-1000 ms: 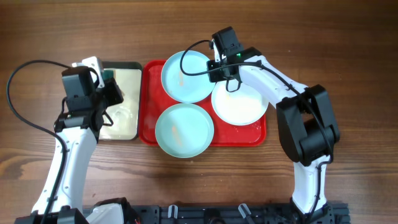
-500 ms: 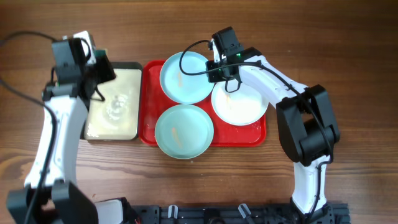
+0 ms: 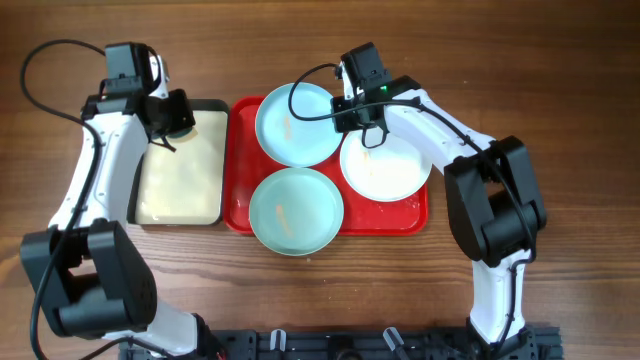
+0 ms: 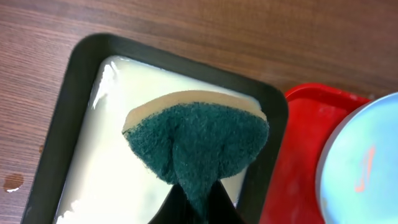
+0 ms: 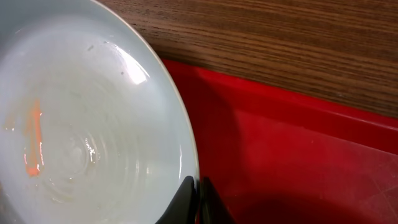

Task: Clean dirty plates on tray and stack at the side
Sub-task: 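Carry the sponge with the left gripper over the held blue plate, then scrub the blue plate surface with the sponge in the left gripper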

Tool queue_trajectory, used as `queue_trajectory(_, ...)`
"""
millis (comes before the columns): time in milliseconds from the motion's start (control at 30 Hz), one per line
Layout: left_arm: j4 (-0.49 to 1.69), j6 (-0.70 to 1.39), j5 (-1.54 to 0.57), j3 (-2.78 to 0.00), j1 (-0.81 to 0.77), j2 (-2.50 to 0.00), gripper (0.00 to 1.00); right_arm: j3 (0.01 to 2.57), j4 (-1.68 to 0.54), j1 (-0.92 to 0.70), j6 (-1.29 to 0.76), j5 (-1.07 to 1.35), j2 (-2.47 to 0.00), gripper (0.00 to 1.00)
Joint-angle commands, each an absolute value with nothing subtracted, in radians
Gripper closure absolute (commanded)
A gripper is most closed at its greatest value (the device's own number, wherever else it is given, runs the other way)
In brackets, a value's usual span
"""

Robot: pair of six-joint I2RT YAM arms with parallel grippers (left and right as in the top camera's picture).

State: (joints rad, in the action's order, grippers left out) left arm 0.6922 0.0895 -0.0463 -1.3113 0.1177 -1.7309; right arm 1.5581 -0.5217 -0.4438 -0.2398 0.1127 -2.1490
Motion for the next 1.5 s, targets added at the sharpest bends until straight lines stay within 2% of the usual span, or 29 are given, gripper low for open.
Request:
queue_trajectory(0, 0.693, 0.033, -0.047, -1.333, 0.113, -1.752, 0.96, 1.543, -0.513, -0.451, -0.239, 0.148, -2.17, 0.96)
queue_trajectory(100, 0.684, -0.023, -0.059, -1.333, 0.095, -1.752, 0.96, 1.543, -0.505, -0.452, -0.239, 0.197, -2.17, 0.96)
queue_trajectory(433, 0.537, -0.016, -0.062, -1.333, -0.043, -1.752, 0.96, 1.543, -0.505, -0.452, -0.239, 0.203, -2.17, 0.96)
queue_trajectory(800, 0.439, 0.268, -0.062, -1.333, -0.223, -1.805, 0.96, 1.543, -0.505, -0.452, -0.239, 0.203, -2.17, 0.96)
queue_trajectory(1367, 0.425, 0.356, -0.051, -1.333, -0.273, -1.953, 0.96, 1.543, -0.506, -0.452, -0.239, 0.203, -2.17, 0.96)
queue_trajectory(1467, 0.426, 0.356, -0.051, -1.333, -0.273, -1.972, 0.96, 1.542, -0.505, -0.452, -0.239, 0.203, -2.17, 0.78)
